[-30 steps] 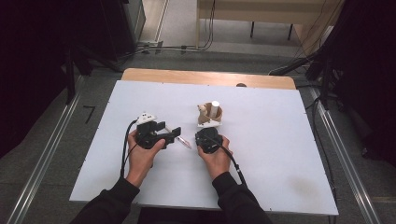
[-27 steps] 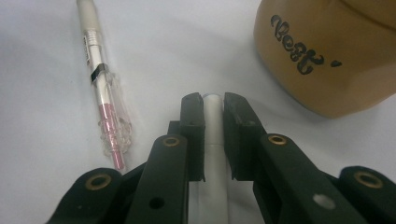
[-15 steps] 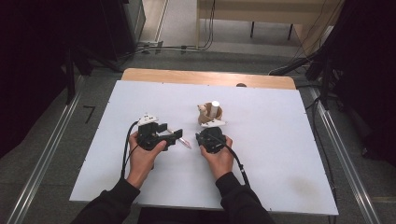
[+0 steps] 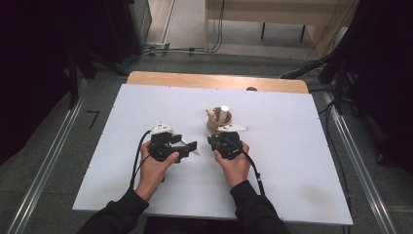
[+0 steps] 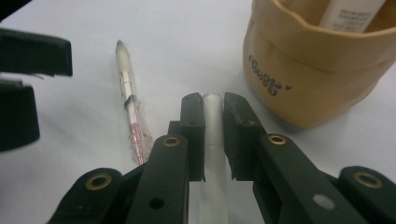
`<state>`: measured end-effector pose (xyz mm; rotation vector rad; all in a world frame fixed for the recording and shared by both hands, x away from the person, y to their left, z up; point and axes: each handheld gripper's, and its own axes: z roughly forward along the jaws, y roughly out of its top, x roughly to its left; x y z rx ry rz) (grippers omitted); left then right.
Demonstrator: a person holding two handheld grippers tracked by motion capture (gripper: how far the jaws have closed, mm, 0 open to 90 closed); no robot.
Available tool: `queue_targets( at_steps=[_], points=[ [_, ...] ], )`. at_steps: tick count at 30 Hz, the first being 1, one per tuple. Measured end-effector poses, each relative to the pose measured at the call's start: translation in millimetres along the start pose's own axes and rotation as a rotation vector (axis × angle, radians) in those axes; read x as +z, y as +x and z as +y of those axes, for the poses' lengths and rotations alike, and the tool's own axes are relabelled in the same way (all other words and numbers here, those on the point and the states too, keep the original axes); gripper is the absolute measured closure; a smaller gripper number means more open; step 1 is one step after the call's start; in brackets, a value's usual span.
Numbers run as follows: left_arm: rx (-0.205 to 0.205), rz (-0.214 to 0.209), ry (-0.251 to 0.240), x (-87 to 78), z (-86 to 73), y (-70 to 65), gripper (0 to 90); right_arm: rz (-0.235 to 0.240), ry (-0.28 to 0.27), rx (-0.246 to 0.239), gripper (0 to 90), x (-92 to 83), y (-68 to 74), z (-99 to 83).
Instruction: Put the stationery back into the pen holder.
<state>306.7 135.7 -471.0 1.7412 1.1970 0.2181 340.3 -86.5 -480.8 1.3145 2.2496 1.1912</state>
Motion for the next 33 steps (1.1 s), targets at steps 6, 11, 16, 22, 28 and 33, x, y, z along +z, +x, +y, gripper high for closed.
queue_targets(
  at_steps=[6,11,16,22,28,33],
  points=[
    [0.006,-0.040,0.029,4.5,-3.6,-10.6,25.2,0.013,-0.022,0.011,77.0,-6.4,-3.6,2.3],
    [0.021,-0.068,0.057,9.5,-6.7,-18.9,25.2,0.019,-0.042,0.012,77.0,-11.6,-3.2,4.7],
    [0.023,-0.096,0.078,14.5,-9.6,-27.9,25.3,0.025,-0.052,0.012,77.0,-13.8,-2.5,7.3],
    [0.001,-0.146,0.105,23.9,-13.6,-37.5,26.3,0.043,-0.072,0.022,77.0,-16.0,-1.1,10.9],
    [0.000,-0.168,0.120,32.7,-15.6,-47.5,26.7,0.053,-0.090,0.024,77.0,-18.2,1.9,13.6],
    [-0.019,-0.180,0.124,37.7,-15.7,-49.2,28.1,0.062,-0.100,0.025,77.0,-19.6,3.4,15.0]
  ],
)
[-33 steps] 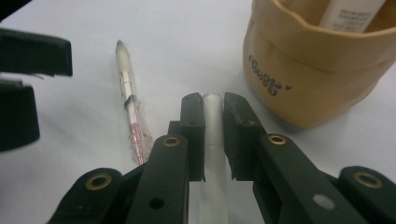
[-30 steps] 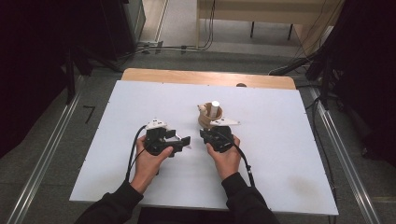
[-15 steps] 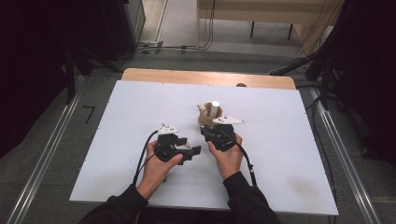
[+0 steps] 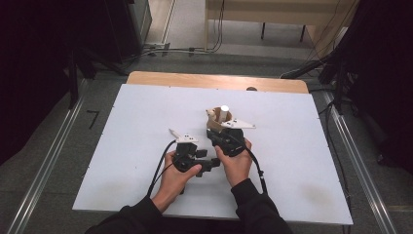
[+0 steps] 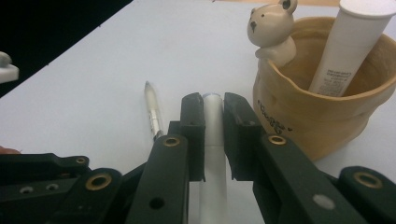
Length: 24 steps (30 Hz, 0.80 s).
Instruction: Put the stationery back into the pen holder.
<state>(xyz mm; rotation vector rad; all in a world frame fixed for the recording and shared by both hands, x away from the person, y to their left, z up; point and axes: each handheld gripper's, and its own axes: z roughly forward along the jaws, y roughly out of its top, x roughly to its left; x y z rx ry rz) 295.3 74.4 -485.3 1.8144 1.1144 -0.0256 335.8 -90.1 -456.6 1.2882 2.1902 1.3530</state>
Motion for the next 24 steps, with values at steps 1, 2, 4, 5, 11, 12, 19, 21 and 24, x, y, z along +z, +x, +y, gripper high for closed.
queue_targets(
  at_steps=[1,2,4,5,11,12,19,21,24],
  points=[
    [-0.006,-0.005,-0.001,0.3,0.3,0.3,28.3,0.003,-0.003,0.004,77.0,-0.3,-0.1,0.1],
    [-0.013,-0.011,-0.003,0.6,0.8,0.8,28.4,0.006,-0.005,0.008,77.0,-0.5,-0.1,0.2],
    [-0.028,-0.019,-0.008,1.0,1.6,2.0,29.3,0.010,-0.012,0.009,77.0,-1.1,-0.2,0.4],
    [-0.033,-0.021,-0.010,1.4,2.1,2.5,29.4,0.012,-0.014,0.011,77.0,-1.4,0.0,0.6],
    [-0.042,-0.045,-0.001,5.9,3.1,1.5,34.2,0.014,-0.023,0.019,77.0,-1.3,0.9,0.8],
    [-0.045,-0.049,0.002,6.8,3.0,1.2,35.2,0.016,-0.023,0.019,77.0,-1.1,0.8,0.9],
    [-0.053,-0.068,0.016,10.1,2.6,1.2,43.8,0.021,-0.028,0.026,77.0,-2.0,0.9,1.1],
    [-0.057,-0.071,0.016,10.6,2.8,1.1,45.3,0.023,-0.029,0.025,77.0,-1.9,1.2,1.0],
    [-0.061,-0.074,0.021,11.4,2.6,1.6,49.5,0.024,-0.033,0.023,77.0,-1.8,1.7,0.9]
  ],
)
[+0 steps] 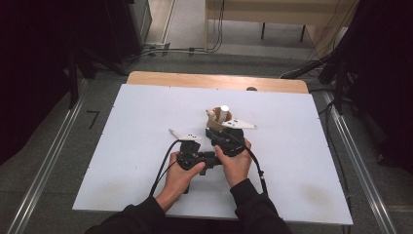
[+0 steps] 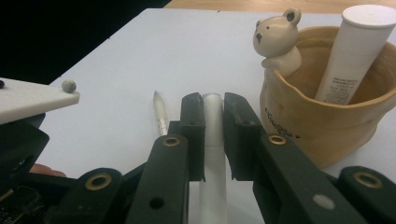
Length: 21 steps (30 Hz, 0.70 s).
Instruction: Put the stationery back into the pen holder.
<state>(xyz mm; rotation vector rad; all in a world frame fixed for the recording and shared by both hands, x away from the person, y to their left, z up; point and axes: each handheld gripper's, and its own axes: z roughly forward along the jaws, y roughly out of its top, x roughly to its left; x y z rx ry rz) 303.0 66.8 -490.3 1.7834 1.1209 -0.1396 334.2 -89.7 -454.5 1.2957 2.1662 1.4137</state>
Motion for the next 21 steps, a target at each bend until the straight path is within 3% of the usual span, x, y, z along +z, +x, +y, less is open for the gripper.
queue_targets(
  at_steps=[5,14,21],
  points=[
    [-0.011,-0.012,0.007,-1.2,0.4,1.6,65.4,0.003,0.001,-0.004,76.9,-0.1,0.8,-0.2],
    [-0.084,0.019,0.001,-4.9,1.1,14.8,78.2,0.016,-0.017,-0.022,76.7,-10.1,3.1,3.3],
    [-0.060,0.013,-0.015,-9.2,2.5,11.2,79.6,0.013,-0.034,-0.062,76.2,-20.4,9.5,7.4]
  ],
)
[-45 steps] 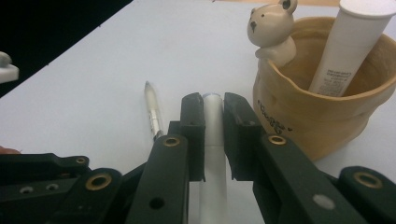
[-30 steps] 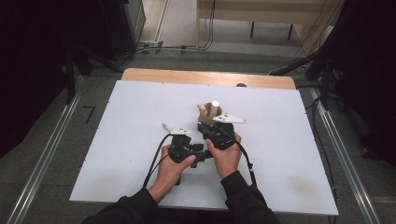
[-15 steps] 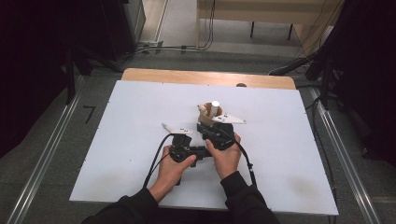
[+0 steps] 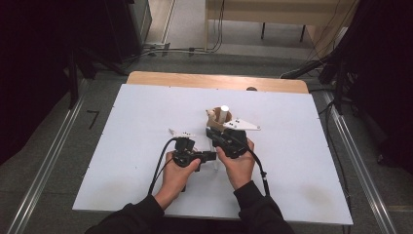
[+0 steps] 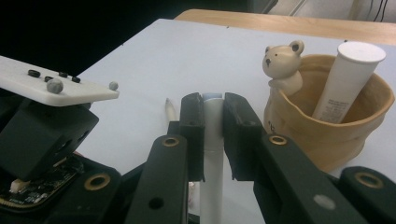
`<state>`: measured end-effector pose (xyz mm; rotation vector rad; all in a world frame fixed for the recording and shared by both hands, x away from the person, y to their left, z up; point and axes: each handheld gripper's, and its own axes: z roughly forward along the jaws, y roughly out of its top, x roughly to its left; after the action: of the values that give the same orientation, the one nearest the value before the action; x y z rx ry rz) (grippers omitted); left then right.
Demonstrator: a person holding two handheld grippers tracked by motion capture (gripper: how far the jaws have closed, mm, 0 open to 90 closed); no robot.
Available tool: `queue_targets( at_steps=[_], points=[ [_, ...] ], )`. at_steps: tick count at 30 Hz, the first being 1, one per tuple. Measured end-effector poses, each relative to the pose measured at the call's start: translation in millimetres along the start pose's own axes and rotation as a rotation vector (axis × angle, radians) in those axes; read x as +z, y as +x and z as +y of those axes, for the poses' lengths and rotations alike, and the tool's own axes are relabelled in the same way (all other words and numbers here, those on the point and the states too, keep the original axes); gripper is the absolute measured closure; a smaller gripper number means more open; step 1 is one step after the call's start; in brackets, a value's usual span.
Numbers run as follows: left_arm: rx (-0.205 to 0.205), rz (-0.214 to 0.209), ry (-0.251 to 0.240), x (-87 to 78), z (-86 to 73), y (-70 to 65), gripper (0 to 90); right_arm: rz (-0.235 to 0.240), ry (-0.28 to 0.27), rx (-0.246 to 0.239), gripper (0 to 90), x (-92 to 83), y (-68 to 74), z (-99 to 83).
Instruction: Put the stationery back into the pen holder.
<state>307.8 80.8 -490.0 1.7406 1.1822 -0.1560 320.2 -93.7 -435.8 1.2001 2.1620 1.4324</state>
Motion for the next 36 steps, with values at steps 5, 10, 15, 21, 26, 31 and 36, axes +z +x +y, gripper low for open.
queue_targets(
  at_steps=[5,10,15,21,26,31,36],
  points=[
    [-0.003,0.012,-0.033,-5.0,2.5,1.8,79.6,0.000,0.006,-0.011,72.2,-7.8,-1.8,0.7],
    [-0.006,0.034,-0.068,-11.8,5.7,6.8,79.6,-0.018,0.017,-0.019,71.2,-15.0,-9.1,-1.2],
    [-0.002,0.054,-0.112,-18.4,9.1,10.1,79.5,-0.033,0.029,-0.018,67.2,-19.8,-16.8,-9.4],
    [0.018,0.073,-0.138,-23.4,14.5,10.2,79.5,-0.045,0.041,-0.034,60.4,-23.3,-26.9,-24.3],
    [0.018,0.074,-0.174,-28.8,23.4,9.6,79.5,-0.053,0.094,-0.043,52.7,-23.1,-34.4,-34.6],
    [0.017,0.080,-0.192,-30.0,32.9,11.6,79.4,-0.055,0.145,-0.053,47.0,-21.0,-38.1,-48.0],
    [0.026,0.081,-0.218,-28.8,46.4,8.8,79.4,-0.056,0.161,-0.040,41.9,-19.2,-40.2,-56.7]
  ],
)
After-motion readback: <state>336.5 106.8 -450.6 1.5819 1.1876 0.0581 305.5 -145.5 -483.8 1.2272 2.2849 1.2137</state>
